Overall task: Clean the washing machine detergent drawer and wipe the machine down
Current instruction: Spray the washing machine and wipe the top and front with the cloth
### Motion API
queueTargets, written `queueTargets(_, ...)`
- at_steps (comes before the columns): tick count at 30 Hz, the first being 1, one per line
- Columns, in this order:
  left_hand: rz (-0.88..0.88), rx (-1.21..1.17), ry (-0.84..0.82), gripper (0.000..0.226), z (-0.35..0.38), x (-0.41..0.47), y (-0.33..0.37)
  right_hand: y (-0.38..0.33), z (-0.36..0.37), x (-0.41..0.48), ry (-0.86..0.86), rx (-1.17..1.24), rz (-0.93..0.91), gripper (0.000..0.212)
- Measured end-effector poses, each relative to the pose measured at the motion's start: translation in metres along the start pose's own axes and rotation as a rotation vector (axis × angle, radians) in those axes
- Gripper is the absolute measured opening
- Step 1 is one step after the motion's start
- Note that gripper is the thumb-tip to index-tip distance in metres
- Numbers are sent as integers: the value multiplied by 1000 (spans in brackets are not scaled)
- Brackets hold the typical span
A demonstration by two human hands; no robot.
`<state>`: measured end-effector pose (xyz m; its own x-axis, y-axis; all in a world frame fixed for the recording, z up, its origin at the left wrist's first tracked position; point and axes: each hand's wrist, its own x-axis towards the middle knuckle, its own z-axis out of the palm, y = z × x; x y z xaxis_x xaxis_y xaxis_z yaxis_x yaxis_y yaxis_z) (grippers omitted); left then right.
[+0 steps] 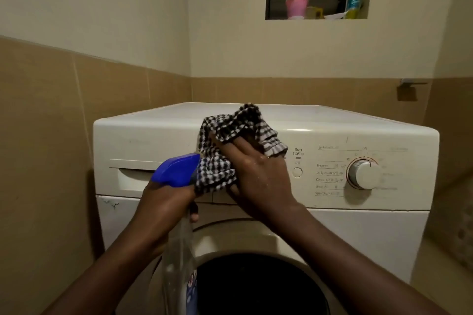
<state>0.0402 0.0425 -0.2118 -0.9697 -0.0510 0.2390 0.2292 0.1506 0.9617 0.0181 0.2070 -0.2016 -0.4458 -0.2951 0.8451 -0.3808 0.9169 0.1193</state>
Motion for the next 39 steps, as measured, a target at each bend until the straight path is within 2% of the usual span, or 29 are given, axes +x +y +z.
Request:
queueTargets(2,-8,-82,-14,4,2,-2,3,24,-12,5,51,5,65,56)
queueTargets(5,-25,-99,-14,13,2,0,-2,59,-27,-14,135,39,208,57)
queueTargets(8,-25,-102,-14,17,1,0,-5,64,-32,-45,212,45,263,59)
queueTargets(11,2,-120,-2,17,0,2,-8,53,-27,-35,256,115,282,62)
queueTargets(13,-6,-126,-12,15,-1,3,-10,38,-17,-19,216,171,254,66)
queueTargets(17,-25,-163,-9,11,8,3,-11,3,10,-28,38,172,87,80)
queueTargets(21,-19,-179,12,15,13,7,-15,1,20,-59,1,148,-22,69)
queueTargets(24,-13,-128,-29,7,8,4,-19,10,17,-91,8,107,25,55)
queueTargets(27,-9,-93,-4,9,-2,5,-23,4,19,-115,20,90,77,43)
queueTargets(29,-4,-103,4,11,-5,5,-23,-6,25,-110,-33,121,29,33)
queueTargets(31,-3,-139,12,16,-4,1,-24,-18,30,-95,-121,108,-46,34)
queueTargets(34,-19,-173,27,15,-2,-3,-23,-24,27,-85,-197,86,-74,47)
queueTargets(39,11,-81,-58,10,-3,-2,-15,13,8,-121,-55,136,36,32)
